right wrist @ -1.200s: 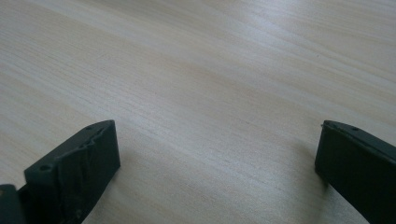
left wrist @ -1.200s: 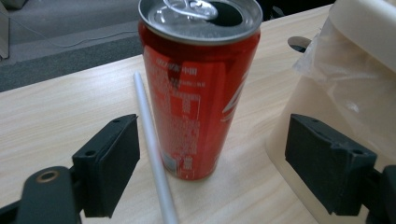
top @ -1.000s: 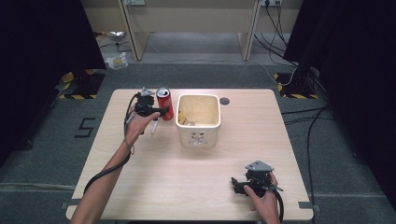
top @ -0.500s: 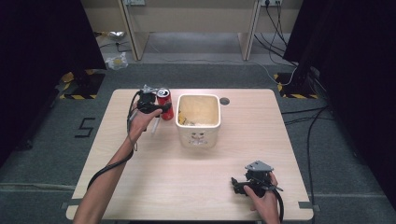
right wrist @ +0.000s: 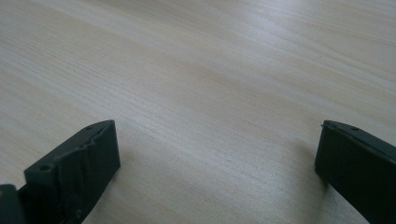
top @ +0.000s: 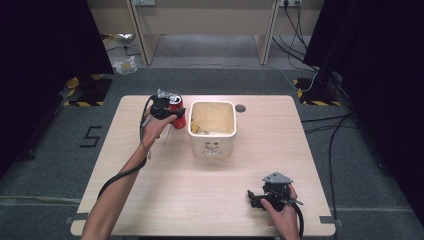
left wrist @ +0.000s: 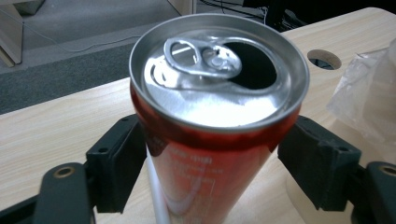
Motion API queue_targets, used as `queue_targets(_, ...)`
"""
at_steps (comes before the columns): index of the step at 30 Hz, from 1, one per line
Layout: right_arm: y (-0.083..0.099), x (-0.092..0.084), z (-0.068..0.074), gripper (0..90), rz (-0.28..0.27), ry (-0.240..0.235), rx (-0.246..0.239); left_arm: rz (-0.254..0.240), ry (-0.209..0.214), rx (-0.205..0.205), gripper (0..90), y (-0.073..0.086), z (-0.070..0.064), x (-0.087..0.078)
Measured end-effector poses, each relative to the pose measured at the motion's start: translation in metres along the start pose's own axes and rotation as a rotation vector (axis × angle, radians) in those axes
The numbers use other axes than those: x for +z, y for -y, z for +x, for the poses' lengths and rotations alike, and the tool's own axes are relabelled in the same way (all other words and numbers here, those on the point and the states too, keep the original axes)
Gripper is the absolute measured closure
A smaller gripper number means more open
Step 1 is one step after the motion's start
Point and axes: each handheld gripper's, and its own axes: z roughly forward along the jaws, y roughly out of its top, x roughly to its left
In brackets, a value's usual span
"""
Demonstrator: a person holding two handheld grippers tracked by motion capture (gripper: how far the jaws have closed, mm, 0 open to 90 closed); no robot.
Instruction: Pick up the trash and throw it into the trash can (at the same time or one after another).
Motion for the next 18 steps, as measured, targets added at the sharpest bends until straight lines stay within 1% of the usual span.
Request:
queue_targets(2,0.000,0.000,0.000,0.2,0.000,-0.001,0.000,-0.006,0.005,0.004,32.7,-0.001,0.000,0.001)
queue_targets(3,0.000,0.000,0.000,0.2,0.000,-0.001,0.000,-0.006,0.012,0.012,32.7,-0.001,0.000,0.001)
queue_targets(6,0.000,0.000,0.000,0.2,0.000,-0.001,-0.001,-0.002,0.000,0.012,33.5,-0.002,0.001,0.000)
queue_targets(8,0.000,0.000,0.000,0.2,0.000,-0.002,-0.001,-0.009,-0.003,0.010,33.7,-0.002,0.002,-0.002)
queue_targets(10,0.000,0.000,0.000,0.2,0.000,-0.002,-0.001,-0.006,-0.002,0.008,33.8,-0.003,0.003,-0.004)
queue_targets(15,0.000,0.000,0.000,0.2,0.000,-0.002,-0.001,-0.022,0.005,0.017,34.0,-0.008,0.002,-0.015)
queue_targets(18,0.000,0.000,0.000,0.2,-0.001,-0.003,0.000,-0.023,0.014,0.031,34.0,-0.012,0.000,-0.023)
